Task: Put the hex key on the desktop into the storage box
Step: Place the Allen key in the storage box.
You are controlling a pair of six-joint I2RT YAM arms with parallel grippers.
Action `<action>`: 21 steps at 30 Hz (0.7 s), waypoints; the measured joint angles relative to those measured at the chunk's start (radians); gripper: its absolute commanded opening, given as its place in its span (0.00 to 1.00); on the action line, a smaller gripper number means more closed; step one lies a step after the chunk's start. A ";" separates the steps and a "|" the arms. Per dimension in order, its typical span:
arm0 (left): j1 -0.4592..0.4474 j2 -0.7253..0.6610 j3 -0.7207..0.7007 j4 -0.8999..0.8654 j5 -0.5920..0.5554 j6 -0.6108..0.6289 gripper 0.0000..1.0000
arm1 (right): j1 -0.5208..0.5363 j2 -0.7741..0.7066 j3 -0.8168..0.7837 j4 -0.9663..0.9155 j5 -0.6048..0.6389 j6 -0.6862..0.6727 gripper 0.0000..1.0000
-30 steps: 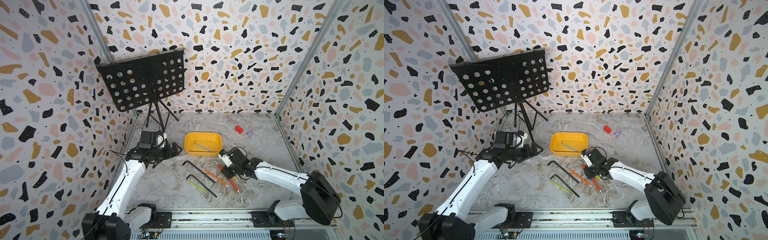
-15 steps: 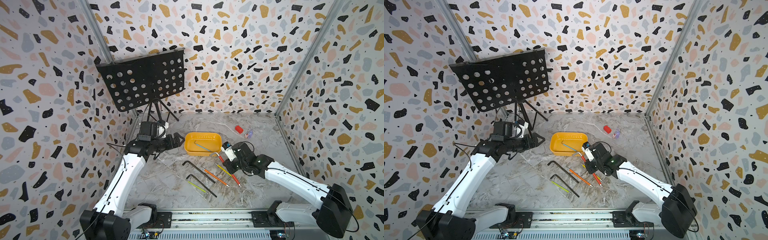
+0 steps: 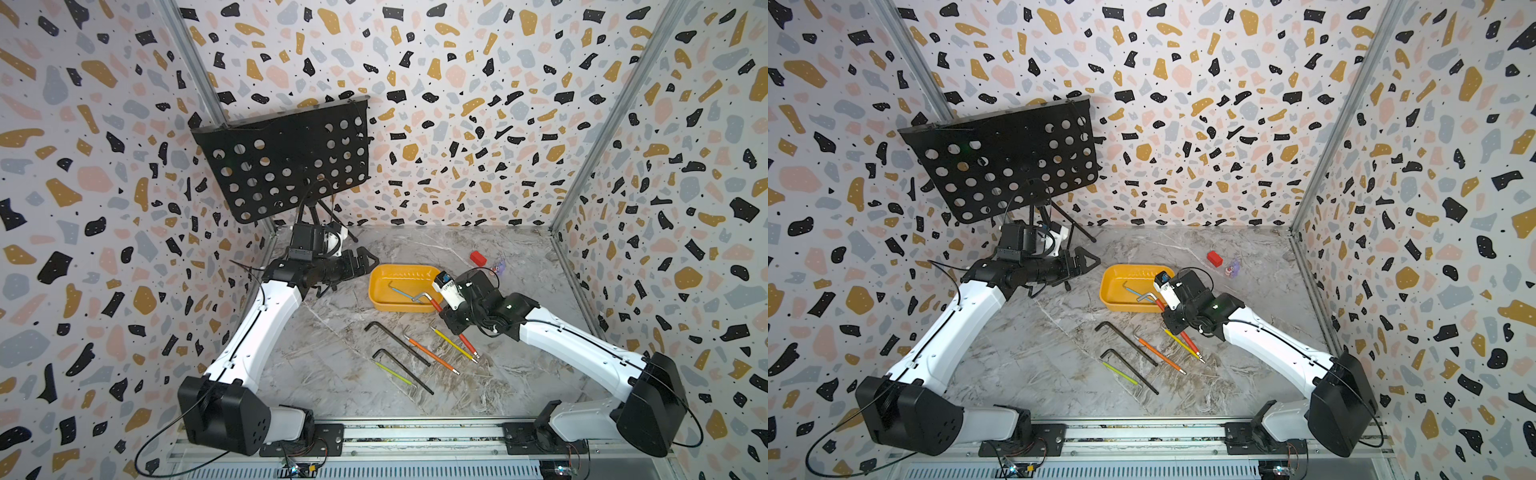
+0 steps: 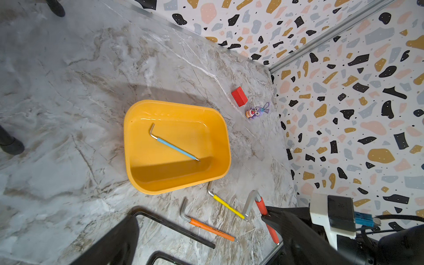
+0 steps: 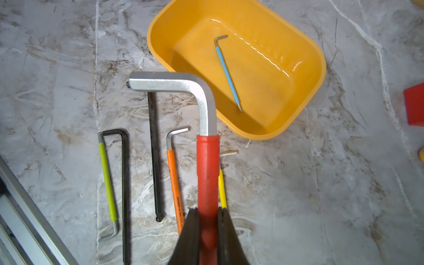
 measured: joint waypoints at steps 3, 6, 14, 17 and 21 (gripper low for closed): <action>0.000 0.023 0.000 0.023 0.006 0.002 1.00 | -0.007 0.030 0.038 -0.007 -0.001 -0.025 0.00; 0.000 0.027 -0.012 0.045 -0.005 0.002 1.00 | -0.021 0.072 0.086 -0.015 -0.011 -0.049 0.00; 0.007 0.011 -0.060 0.066 -0.051 0.001 1.00 | -0.051 0.211 0.210 -0.030 -0.053 -0.143 0.00; 0.012 -0.003 -0.065 0.071 -0.058 0.001 1.00 | -0.063 0.274 0.270 -0.041 -0.064 -0.178 0.00; 0.017 -0.013 -0.066 0.079 -0.058 -0.001 1.00 | -0.073 0.357 0.367 -0.059 -0.080 -0.212 0.00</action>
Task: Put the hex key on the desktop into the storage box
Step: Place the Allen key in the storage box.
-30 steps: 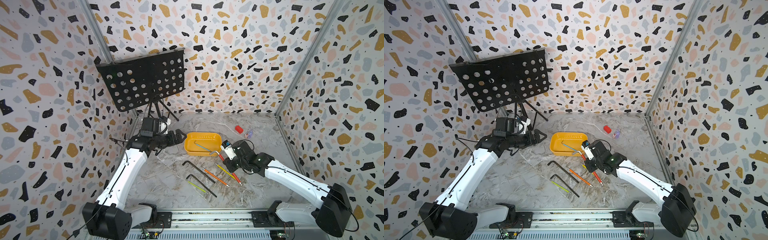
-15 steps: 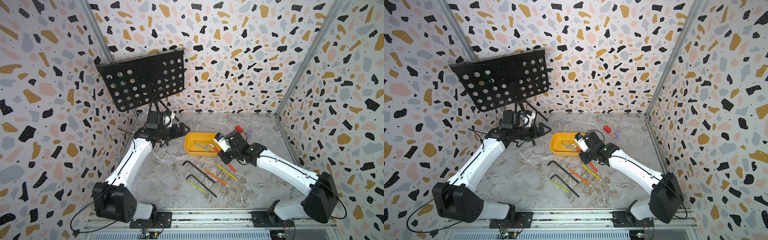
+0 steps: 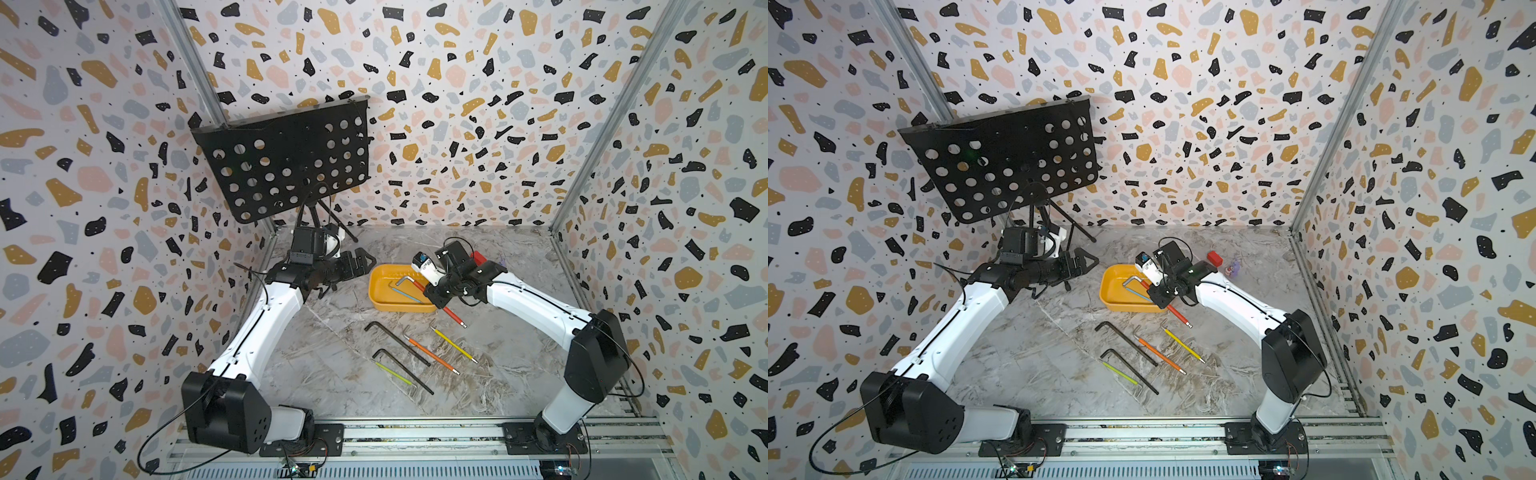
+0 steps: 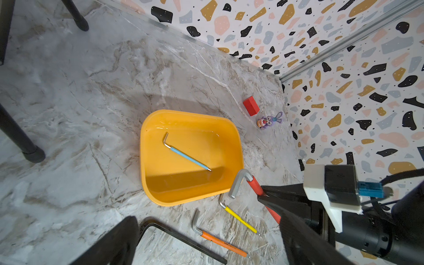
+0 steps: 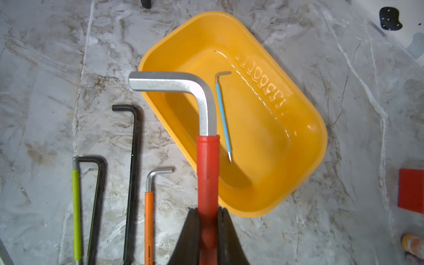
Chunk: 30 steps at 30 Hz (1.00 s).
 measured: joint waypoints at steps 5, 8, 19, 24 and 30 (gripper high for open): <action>0.023 -0.005 -0.008 0.007 -0.002 -0.006 1.00 | -0.008 0.101 0.139 -0.031 -0.001 -0.031 0.00; 0.047 -0.023 -0.025 0.007 -0.010 -0.009 1.00 | -0.009 0.173 0.240 -0.055 0.003 -0.045 0.00; 0.068 -0.039 -0.033 0.016 -0.009 -0.025 1.00 | -0.010 0.348 0.444 -0.101 0.004 -0.089 0.00; 0.077 -0.039 -0.038 0.024 0.005 -0.029 1.00 | -0.010 0.409 0.513 -0.114 0.002 -0.111 0.00; 0.078 -0.039 -0.044 0.032 0.013 -0.035 1.00 | -0.010 0.463 0.565 -0.124 0.002 -0.132 0.00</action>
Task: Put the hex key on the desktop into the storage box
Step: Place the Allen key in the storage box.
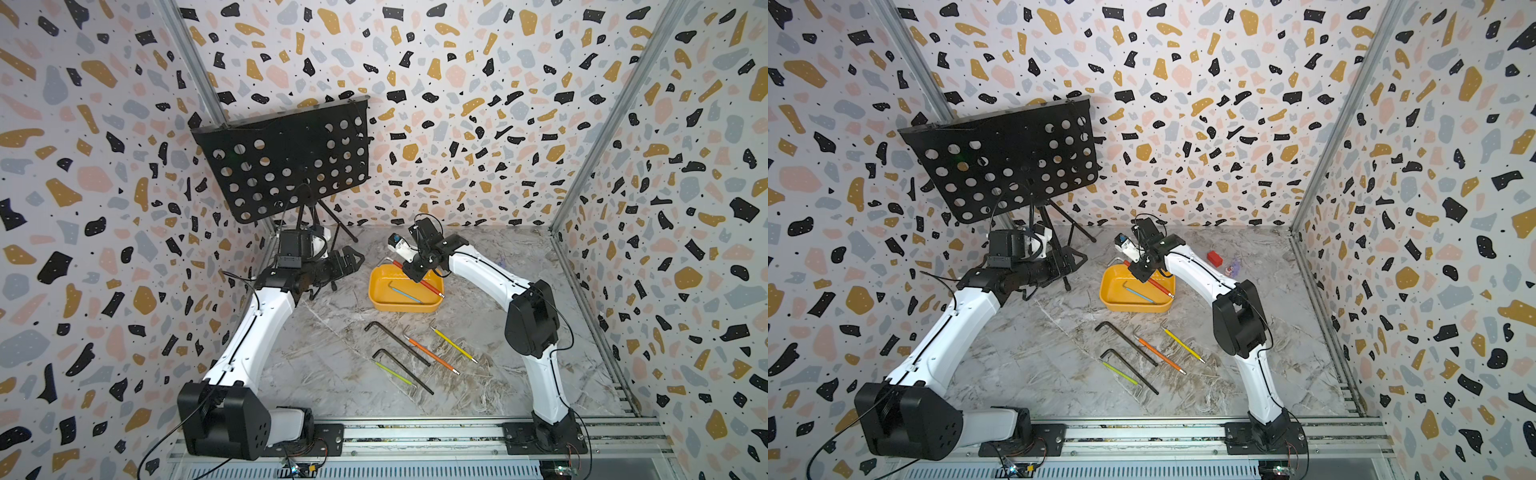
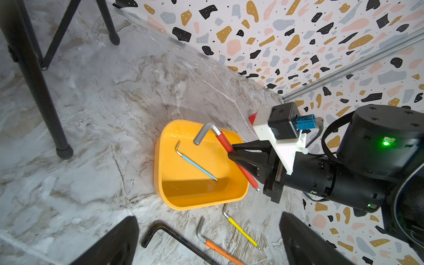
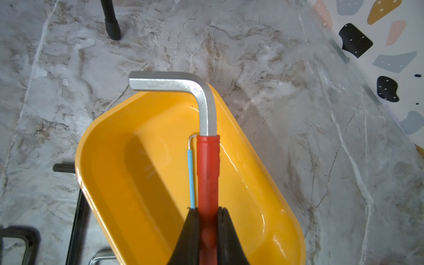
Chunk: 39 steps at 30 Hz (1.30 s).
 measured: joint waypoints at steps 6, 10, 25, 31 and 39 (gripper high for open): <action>0.005 0.000 -0.006 0.014 0.016 -0.018 1.00 | 0.000 0.034 0.014 0.010 -0.008 0.003 0.00; 0.009 0.000 -0.007 0.023 0.018 -0.023 1.00 | 0.000 0.058 0.020 0.031 -0.013 0.010 0.00; 0.019 0.000 -0.011 0.029 0.040 -0.031 1.00 | 0.000 0.139 0.037 0.048 -0.026 0.034 0.00; 0.022 0.000 -0.011 0.029 0.041 -0.039 1.00 | 0.000 0.139 0.034 0.046 -0.023 0.045 0.10; 0.023 0.000 -0.012 0.029 0.044 -0.045 1.00 | 0.000 0.139 0.017 0.045 -0.024 0.074 0.26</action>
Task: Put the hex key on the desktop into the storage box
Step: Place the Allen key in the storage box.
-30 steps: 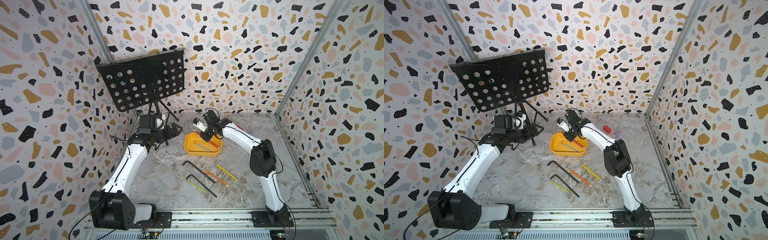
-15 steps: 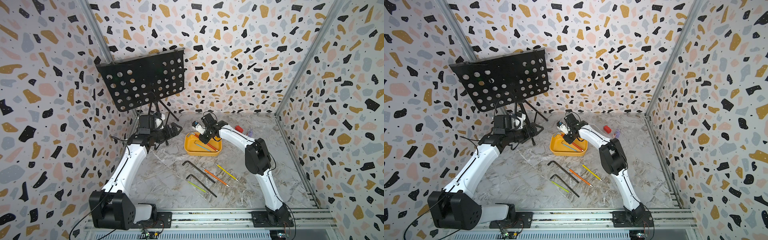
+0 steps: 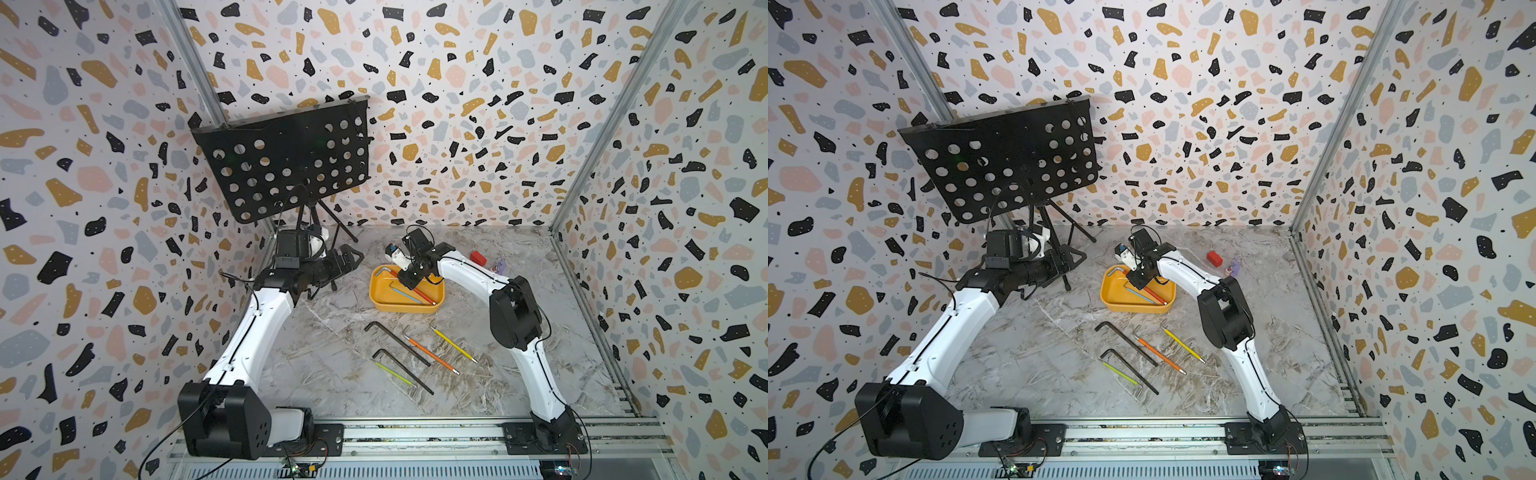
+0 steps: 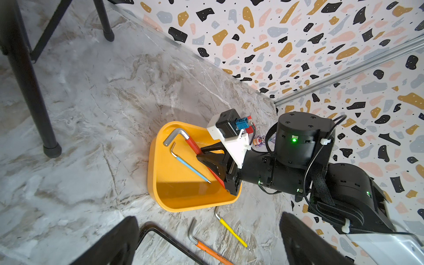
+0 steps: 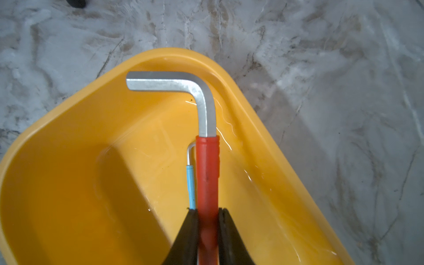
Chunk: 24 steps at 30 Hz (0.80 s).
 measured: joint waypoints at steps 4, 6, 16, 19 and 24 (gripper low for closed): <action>0.000 0.000 -0.001 0.000 0.000 0.000 1.00 | 0.000 0.000 -0.001 0.002 -0.003 0.013 0.32; 0.000 0.000 -0.001 0.000 0.001 0.000 1.00 | 0.000 0.000 -0.001 0.001 -0.003 0.018 0.34; 0.000 0.019 -0.001 0.014 0.055 0.010 1.00 | 0.000 -0.109 -0.089 0.001 0.008 0.029 0.47; 0.000 0.019 -0.001 0.015 0.067 0.023 1.00 | 0.000 -0.232 -0.183 0.020 0.021 0.031 0.48; -0.018 0.019 -0.001 0.015 0.087 0.034 1.00 | 0.000 -0.467 -0.373 0.092 0.030 0.054 0.49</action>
